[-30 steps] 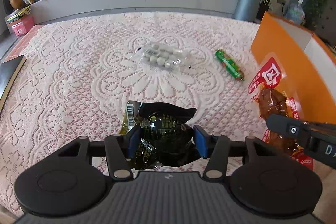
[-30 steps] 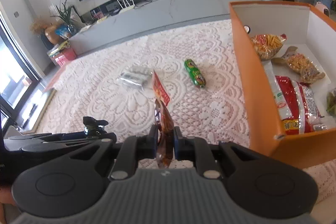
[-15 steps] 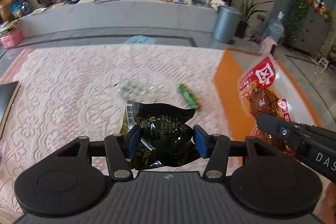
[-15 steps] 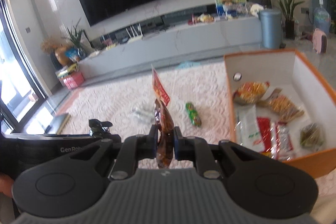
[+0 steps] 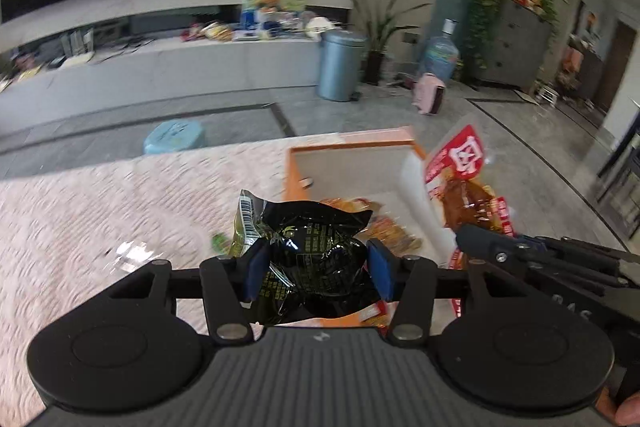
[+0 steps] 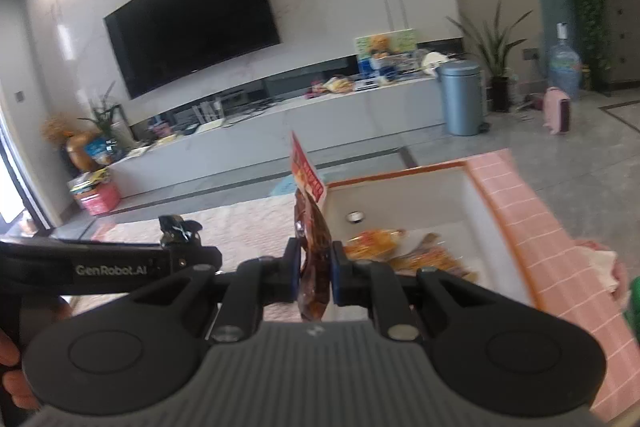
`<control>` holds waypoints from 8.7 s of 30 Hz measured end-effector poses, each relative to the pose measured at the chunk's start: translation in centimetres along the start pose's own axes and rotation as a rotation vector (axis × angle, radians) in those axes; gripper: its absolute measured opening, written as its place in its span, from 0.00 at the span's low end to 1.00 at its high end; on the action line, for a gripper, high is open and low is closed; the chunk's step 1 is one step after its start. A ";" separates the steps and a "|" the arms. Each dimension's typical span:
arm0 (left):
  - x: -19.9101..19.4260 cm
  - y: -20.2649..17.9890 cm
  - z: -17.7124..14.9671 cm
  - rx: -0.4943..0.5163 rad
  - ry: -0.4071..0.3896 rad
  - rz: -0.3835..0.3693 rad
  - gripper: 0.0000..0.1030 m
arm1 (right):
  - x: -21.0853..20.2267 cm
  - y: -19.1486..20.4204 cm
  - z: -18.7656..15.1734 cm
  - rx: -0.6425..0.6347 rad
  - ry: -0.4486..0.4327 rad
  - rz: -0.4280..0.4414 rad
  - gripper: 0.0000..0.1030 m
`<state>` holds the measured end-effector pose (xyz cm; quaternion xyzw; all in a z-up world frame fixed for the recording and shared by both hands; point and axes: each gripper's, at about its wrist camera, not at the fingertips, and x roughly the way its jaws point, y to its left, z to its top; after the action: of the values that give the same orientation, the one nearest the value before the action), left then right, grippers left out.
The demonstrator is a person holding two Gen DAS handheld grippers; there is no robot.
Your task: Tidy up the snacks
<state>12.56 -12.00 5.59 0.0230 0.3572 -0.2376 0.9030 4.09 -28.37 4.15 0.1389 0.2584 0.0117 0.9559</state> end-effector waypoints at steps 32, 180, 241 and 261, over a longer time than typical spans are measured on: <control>20.4 -6.7 3.4 0.427 0.233 -0.092 0.56 | 15.3 -12.0 1.1 -0.069 0.267 -0.124 0.11; 12.9 20.4 -6.6 -0.269 0.167 0.228 0.75 | 29.5 13.2 -9.9 -0.327 0.236 -0.130 0.47; 7.0 23.6 -10.7 -0.351 0.214 0.381 0.77 | 28.1 17.5 -13.5 -0.436 0.263 0.079 0.37; 8.5 23.3 -12.4 -0.318 0.135 0.459 0.70 | 29.3 17.1 -14.3 -0.414 0.238 0.087 0.36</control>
<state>20.45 7.77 -12.19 -0.0231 0.4347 0.0340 0.8996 23.19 -5.47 -17.44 -0.0512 0.3550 0.1219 0.9255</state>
